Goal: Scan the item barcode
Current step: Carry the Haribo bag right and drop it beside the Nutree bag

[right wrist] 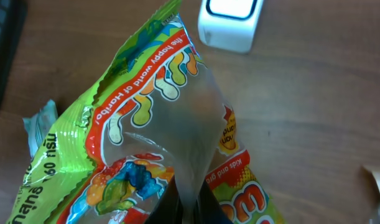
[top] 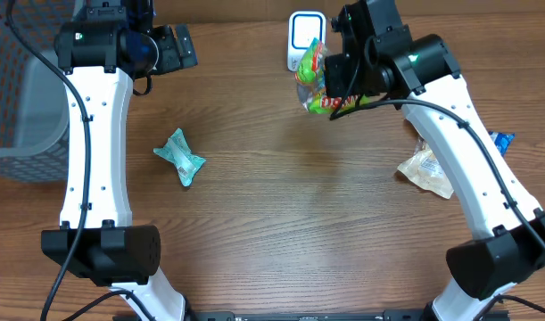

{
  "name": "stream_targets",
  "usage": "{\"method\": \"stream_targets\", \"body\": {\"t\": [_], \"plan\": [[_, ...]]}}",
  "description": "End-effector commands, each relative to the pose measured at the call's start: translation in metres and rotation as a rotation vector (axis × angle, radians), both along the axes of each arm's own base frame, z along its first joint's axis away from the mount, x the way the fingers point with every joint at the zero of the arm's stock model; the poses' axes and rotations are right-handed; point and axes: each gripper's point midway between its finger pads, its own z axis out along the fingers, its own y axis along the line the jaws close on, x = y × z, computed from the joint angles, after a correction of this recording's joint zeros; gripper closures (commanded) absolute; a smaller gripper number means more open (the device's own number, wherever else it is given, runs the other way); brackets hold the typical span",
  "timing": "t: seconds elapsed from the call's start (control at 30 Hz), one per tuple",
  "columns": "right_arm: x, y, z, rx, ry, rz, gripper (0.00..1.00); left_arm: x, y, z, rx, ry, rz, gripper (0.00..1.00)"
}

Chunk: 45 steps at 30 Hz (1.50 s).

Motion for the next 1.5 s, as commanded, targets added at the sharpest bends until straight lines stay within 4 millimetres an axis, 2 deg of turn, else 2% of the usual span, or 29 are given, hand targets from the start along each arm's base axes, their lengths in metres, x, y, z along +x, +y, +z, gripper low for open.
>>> {"method": "stream_targets", "body": {"t": [0.0,0.23,0.47,0.67,0.9,1.07,1.17,1.2,1.37,1.47], "plan": [[-0.009,-0.009,0.033,0.049,-0.035,-0.046,0.96,0.004,-0.004,0.003,-0.014,-0.013,0.001,0.00],[-0.025,-0.042,0.023,0.031,0.074,-0.142,0.96,0.004,-0.004,0.003,-0.014,-0.012,0.001,0.00],[-0.038,-0.076,0.023,0.011,0.131,-0.212,0.96,0.004,-0.004,0.003,-0.014,-0.013,0.001,0.00],[-0.047,-0.107,0.011,-0.038,0.201,-0.286,0.96,0.004,-0.004,0.003,-0.014,-0.013,0.001,0.00],[-0.056,-0.142,-0.024,-0.121,0.295,-0.372,0.96,0.004,-0.004,0.003,-0.014,-0.013,0.001,0.00],[-0.056,-0.168,-0.061,-0.194,0.335,-0.434,0.96,0.004,-0.004,0.003,-0.014,-0.013,0.001,0.00],[-0.053,-0.207,-0.096,-0.291,0.327,-0.533,0.96,0.004,-0.004,0.003,-0.014,-0.013,0.001,0.00],[-0.053,-0.216,-0.103,-0.288,0.330,-0.562,0.96,0.004,-0.004,0.003,-0.014,-0.013,0.001,0.00],[-0.052,-0.264,-0.118,-0.238,0.330,-0.732,0.96,0.004,-0.004,0.003,-0.014,-0.013,0.001,0.00],[-0.052,-0.276,-0.118,-0.186,0.336,-0.767,0.94,0.004,-0.004,0.003,-0.014,-0.013,0.001,0.00]]}}
